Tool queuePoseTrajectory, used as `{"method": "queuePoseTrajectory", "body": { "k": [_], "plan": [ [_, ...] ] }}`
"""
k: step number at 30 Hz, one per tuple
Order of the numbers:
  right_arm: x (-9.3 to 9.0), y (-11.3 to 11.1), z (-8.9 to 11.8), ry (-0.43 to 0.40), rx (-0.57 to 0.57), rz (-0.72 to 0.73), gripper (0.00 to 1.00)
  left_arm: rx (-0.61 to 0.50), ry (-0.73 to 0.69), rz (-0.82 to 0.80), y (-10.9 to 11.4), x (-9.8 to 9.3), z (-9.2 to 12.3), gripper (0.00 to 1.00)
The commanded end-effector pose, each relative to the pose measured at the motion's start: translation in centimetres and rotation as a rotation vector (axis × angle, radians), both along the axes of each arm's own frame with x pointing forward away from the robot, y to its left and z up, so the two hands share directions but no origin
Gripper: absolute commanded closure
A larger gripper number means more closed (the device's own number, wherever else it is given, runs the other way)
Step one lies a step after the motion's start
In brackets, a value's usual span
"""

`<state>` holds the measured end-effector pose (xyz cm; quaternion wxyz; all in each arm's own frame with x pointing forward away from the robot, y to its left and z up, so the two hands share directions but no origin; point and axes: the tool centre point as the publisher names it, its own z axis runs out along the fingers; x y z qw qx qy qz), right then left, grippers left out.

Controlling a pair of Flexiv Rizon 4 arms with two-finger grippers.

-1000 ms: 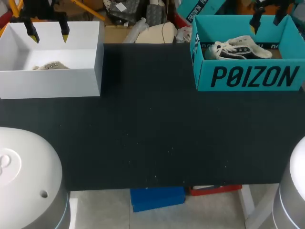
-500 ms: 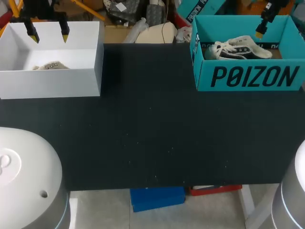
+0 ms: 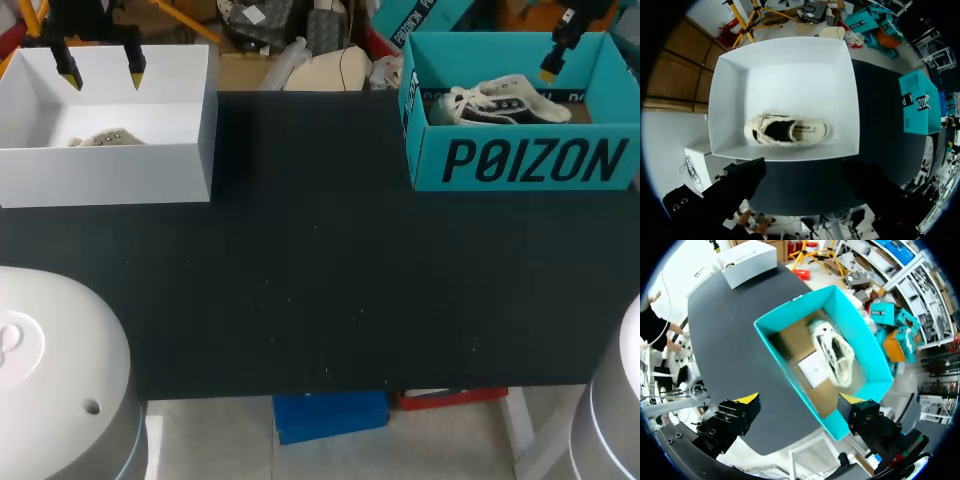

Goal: Take the shoe out of the shoebox, open the shoe tongue, remove and reinsert the insole, then place the shoe into the shoebox

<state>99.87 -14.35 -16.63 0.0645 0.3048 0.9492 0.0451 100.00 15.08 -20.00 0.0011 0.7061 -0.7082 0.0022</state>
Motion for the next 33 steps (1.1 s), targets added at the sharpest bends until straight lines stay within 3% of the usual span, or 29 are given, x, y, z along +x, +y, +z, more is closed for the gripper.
{"method": "queuePoseTrajectory", "body": {
  "k": [1,12,15,23,24,25,26,33],
  "plan": [
    [0.0,0.0,-0.1,-0.001,0.000,-0.001,0.00,0.002,0.001,0.001,0.0,0.0,0.0,0.00],
    [0.0,0.0,-0.1,-0.001,0.000,-0.001,0.00,0.002,0.001,0.001,0.0,0.0,0.0,0.00],
    [1.0,-0.5,-1.0,-0.028,0.029,0.020,0.00,0.002,0.001,0.001,0.0,0.0,0.0,0.00],
    [5.0,-0.8,-3.8,0.074,0.050,0.238,0.00,0.002,0.001,0.001,0.0,0.0,0.0,0.00],
    [5.6,-0.8,-4.0,0.079,0.046,0.258,0.04,0.002,0.001,0.001,0.0,0.0,0.0,0.00],
    [6.1,-1.0,-4.1,0.079,0.049,0.262,0.36,0.002,0.001,0.001,0.0,0.0,0.0,0.00],
    [6.5,-1.1,-4.2,0.085,0.050,0.276,0.52,0.002,0.001,0.001,0.0,0.0,0.0,0.00],
    [10.4,-1.5,-6.6,0.134,0.028,0.359,0.64,0.002,0.001,0.001,0.0,0.0,0.0,0.00]
  ]
}}
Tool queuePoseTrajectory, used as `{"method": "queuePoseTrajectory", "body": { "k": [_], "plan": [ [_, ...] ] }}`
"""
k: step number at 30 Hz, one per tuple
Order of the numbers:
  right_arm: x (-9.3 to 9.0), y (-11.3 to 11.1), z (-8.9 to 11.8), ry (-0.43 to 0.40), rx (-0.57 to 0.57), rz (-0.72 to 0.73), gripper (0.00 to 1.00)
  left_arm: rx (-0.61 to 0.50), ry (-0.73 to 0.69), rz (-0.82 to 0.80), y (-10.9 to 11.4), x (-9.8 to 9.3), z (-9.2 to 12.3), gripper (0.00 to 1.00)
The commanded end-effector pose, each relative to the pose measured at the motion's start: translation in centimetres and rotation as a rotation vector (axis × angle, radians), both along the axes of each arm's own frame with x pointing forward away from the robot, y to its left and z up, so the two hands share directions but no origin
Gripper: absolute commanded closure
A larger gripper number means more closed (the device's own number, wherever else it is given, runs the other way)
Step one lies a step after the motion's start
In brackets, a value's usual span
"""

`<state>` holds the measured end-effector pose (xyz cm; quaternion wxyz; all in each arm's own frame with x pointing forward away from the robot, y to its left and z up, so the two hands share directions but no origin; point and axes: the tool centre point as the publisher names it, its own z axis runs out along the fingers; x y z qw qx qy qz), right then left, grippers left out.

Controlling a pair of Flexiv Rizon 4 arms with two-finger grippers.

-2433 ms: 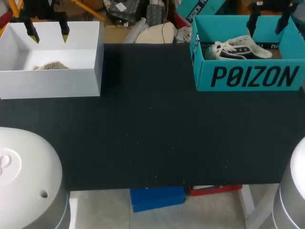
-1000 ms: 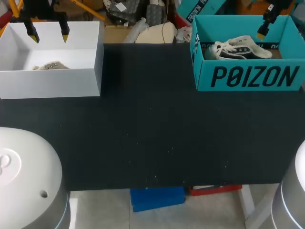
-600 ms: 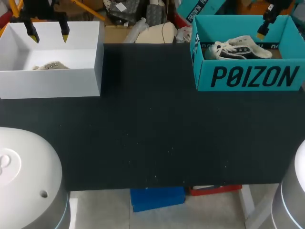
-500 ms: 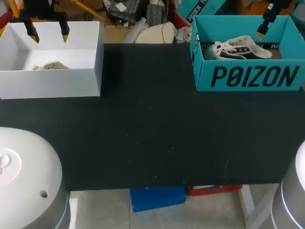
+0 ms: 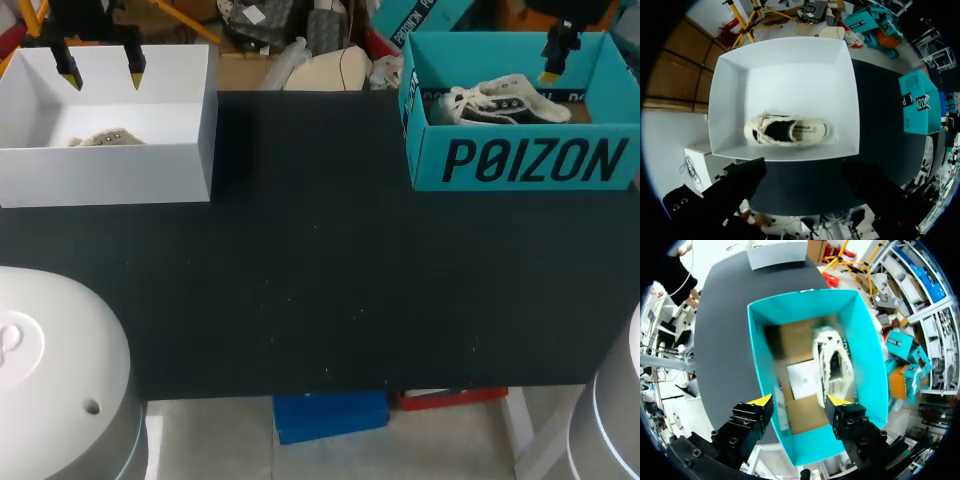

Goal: Take the shoe out of the shoebox, open the shoe tongue, remove and reinsert the insole, then place the shoe into the shoebox

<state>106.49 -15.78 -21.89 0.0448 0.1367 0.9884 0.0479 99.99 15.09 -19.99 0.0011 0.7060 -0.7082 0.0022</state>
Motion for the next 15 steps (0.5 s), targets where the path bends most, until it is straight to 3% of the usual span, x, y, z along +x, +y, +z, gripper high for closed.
{"method": "queuePoseTrajectory", "body": {
  "k": [1,5,8,10,13,15],
  "plan": [
    [4.2,0.0,-1.6,0.120,0.009,0.019,0.65,0.002,0.001,0.001,0.0,0.0,0.0,0.00],
    [5.6,0.1,-3.0,0.118,0.009,0.004,0.67,0.002,0.001,0.001,0.0,0.0,0.0,0.00],
    [6.4,0.4,-4.4,0.121,0.010,0.004,0.59,0.002,0.001,0.001,0.0,0.0,0.0,0.00],
    [6.8,0.5,-5.1,0.126,0.012,-0.002,0.66,0.002,0.001,0.001,0.0,0.0,0.0,0.00],
    [7.1,0.9,-6.3,0.139,0.018,0.003,0.67,0.002,0.001,0.001,0.0,0.0,0.0,0.00],
    [7.2,1.1,-6.9,0.146,0.026,-0.001,0.76,0.002,0.001,0.001,0.0,0.0,0.0,0.00]
  ]
}}
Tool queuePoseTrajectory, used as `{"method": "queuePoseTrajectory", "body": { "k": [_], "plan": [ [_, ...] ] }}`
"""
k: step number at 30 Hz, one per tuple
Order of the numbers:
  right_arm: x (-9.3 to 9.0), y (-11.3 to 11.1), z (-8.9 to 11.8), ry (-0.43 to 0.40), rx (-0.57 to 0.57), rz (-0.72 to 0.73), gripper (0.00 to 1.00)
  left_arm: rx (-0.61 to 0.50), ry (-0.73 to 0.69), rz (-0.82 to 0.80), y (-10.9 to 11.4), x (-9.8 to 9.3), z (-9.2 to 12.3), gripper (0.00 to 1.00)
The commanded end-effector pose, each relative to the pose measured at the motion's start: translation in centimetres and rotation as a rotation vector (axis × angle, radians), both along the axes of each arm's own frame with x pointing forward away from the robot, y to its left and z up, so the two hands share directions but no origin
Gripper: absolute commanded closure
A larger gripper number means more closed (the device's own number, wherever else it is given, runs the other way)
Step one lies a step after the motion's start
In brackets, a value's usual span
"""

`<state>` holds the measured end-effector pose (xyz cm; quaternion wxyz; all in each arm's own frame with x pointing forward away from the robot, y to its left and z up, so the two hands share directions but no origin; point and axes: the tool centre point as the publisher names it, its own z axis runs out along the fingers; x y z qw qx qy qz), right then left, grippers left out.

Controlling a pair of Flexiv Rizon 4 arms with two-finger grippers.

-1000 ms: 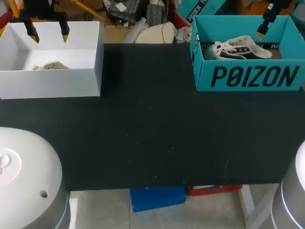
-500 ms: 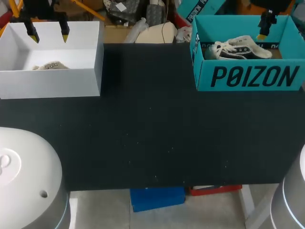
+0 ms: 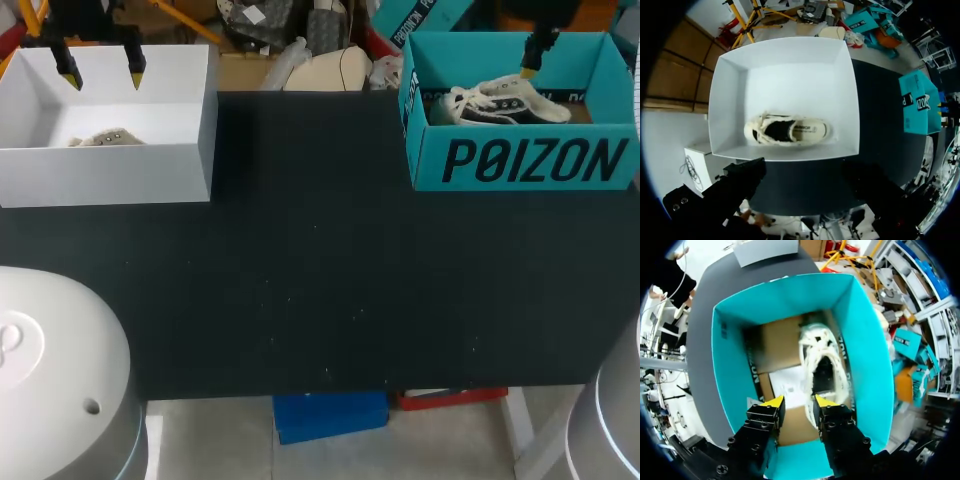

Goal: Take the shoe out of the shoebox, open the shoe tongue, remove and reinsert the insole, then place the shoe into the shoebox

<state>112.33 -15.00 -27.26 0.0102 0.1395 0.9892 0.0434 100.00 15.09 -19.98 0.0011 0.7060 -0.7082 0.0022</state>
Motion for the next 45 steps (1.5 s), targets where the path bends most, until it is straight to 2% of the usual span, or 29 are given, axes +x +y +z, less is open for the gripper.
{"method": "queuePoseTrajectory", "body": {
  "k": [1,10,18,24,32,38,45],
  "plan": [
    [1.3,0.4,-1.9,0.078,0.026,0.000,0.76,0.002,0.001,0.001,0.0,0.0,0.0,0.00],
    [1.0,0.8,-4.8,0.105,0.036,-0.039,0.76,0.002,0.001,0.001,0.0,0.0,0.0,0.00],
    [0.6,0.3,-6.0,0.114,0.037,-0.059,0.79,0.002,0.001,0.001,0.0,0.0,0.0,0.00],
    [0.4,-0.2,-6.8,0.108,0.041,-0.080,0.76,0.002,0.001,0.001,0.0,0.0,0.0,0.00],
    [0.9,-0.7,-7.5,0.102,0.027,-0.080,0.78,0.002,0.001,0.001,0.0,0.0,0.0,0.00],
    [1.6,-1.2,-8.7,0.077,-0.014,-0.067,0.74,0.002,0.001,0.001,0.0,0.0,0.0,0.00],
    [2.2,-1.1,-10.0,0.066,-0.058,-0.055,0.77,0.002,0.001,0.001,0.0,0.0,0.0,0.00]
  ]
}}
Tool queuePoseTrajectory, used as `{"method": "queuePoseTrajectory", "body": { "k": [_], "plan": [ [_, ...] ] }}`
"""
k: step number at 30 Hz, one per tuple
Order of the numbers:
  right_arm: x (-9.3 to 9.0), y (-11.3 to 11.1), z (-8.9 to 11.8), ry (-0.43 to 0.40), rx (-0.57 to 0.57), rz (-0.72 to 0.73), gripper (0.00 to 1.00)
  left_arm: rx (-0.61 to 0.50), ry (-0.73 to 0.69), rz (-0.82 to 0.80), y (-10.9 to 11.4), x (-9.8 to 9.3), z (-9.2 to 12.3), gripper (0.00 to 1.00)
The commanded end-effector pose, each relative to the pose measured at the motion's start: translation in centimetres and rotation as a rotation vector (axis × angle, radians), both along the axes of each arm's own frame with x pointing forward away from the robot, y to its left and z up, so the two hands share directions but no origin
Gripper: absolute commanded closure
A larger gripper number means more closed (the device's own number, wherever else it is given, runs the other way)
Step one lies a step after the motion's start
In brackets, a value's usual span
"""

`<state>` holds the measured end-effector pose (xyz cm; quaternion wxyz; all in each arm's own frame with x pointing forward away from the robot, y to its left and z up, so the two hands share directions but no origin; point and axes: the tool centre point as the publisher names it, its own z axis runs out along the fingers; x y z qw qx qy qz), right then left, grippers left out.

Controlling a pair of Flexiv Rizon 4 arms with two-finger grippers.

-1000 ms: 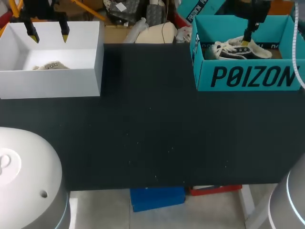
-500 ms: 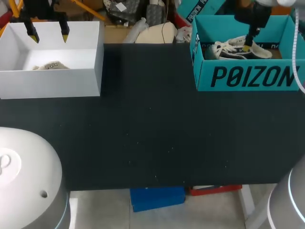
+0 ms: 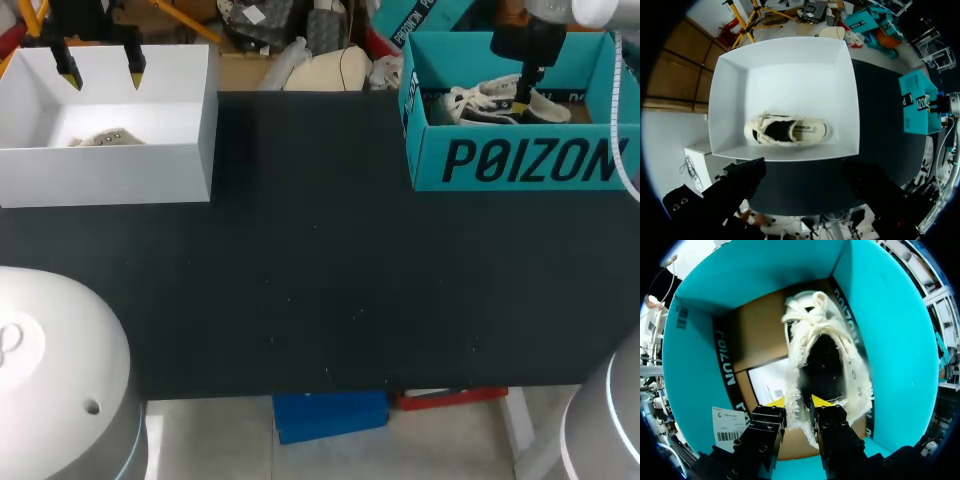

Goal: Take the shoe out of the shoebox, open the shoe tongue, remove and reinsert the insole, then place the shoe into the shoebox

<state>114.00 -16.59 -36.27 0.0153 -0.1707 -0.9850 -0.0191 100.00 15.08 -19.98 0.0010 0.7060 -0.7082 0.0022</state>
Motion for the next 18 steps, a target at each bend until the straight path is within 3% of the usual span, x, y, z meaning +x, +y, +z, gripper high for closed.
{"method": "queuePoseTrajectory", "body": {
  "k": [1,3,18],
  "plan": [
    [0.5,0.5,-1.2,0.004,-0.029,0.015,0.78,0.002,0.001,0.001,0.0,0.0,0.0,0.00],
    [0.4,0.7,-1.6,0.007,-0.043,0.025,0.83,0.002,0.001,0.001,0.0,0.0,0.0,0.00],
    [0.1,0.8,-3.9,0.016,-0.122,0.061,0.86,0.002,0.001,0.001,0.0,0.0,0.0,0.00]
  ]
}}
